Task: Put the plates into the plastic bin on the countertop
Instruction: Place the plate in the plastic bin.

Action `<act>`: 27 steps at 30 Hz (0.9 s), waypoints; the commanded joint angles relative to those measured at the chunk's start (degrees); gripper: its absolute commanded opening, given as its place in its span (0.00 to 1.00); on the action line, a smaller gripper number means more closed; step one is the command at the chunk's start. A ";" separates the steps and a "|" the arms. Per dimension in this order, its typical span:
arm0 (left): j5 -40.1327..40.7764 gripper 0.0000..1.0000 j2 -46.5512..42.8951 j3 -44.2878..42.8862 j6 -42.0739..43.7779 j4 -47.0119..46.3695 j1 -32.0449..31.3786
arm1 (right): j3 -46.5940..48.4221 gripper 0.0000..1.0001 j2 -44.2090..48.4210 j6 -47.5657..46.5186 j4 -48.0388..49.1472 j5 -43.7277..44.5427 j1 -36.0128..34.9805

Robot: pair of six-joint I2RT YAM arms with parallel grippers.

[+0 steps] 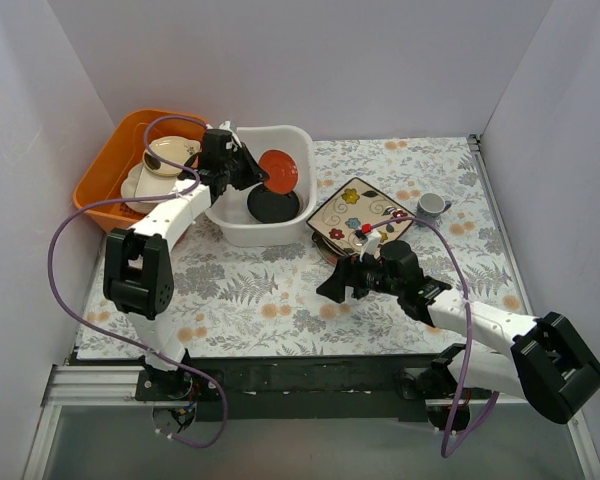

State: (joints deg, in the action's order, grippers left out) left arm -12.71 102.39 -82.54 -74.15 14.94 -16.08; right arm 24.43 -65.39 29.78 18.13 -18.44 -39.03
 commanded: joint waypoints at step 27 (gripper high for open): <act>0.49 0.00 9.58 -4.56 4.54 7.21 0.69 | 2.73 0.97 -2.55 -0.25 2.44 -2.39 0.09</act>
State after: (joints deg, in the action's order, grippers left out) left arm -12.01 112.46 -86.00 -70.43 22.72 -15.59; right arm 24.99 -68.01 29.80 18.20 -20.14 -39.03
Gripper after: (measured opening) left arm 0.062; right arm 0.975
